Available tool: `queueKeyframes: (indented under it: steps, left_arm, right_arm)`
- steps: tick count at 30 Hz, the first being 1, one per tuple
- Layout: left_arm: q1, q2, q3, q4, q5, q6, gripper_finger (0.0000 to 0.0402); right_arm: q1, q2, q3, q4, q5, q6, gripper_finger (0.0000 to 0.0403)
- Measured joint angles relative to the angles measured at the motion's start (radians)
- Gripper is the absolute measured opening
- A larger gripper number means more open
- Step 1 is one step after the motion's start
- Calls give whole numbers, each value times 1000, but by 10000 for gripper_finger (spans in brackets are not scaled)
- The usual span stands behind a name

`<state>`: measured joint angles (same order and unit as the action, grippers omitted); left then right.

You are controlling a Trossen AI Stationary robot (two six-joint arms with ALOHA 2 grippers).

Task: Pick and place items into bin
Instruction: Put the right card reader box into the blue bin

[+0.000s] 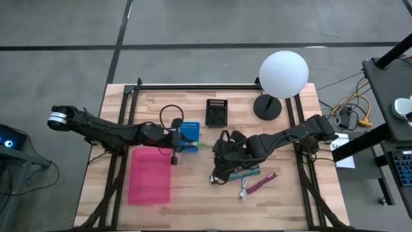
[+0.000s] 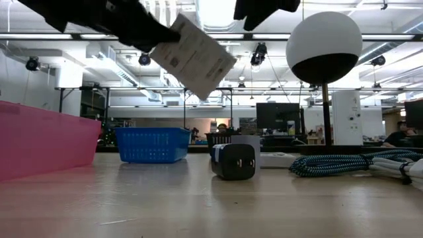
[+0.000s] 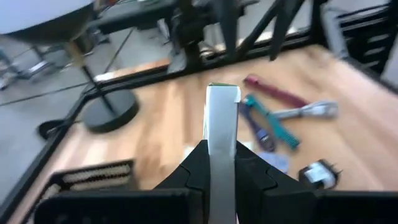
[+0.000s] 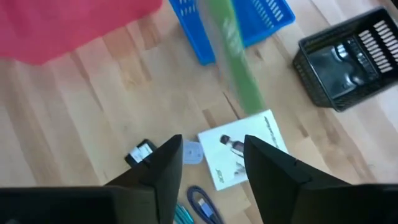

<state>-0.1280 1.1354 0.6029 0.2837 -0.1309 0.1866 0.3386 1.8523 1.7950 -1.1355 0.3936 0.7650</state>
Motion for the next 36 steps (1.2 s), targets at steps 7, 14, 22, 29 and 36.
queueKeyframes:
  steps: [7,14,22,29,36]
  left_arm:
    - [0,-89,2,-192,-194,1,22]
    - [4,-107,2,-353,-329,-35,22]
    - [5,-57,1,-464,-412,-75,22]
    - [5,-3,19,-453,-428,-67,22]
    - [5,103,53,-459,-480,-65,22]
  right_arm:
    - [0,0,0,-39,14,3,154]
    - [1,0,0,-39,49,3,146]
    - [1,0,0,-37,78,4,148]
    - [1,0,0,-36,79,21,142]
    - [1,0,0,-35,80,29,143]
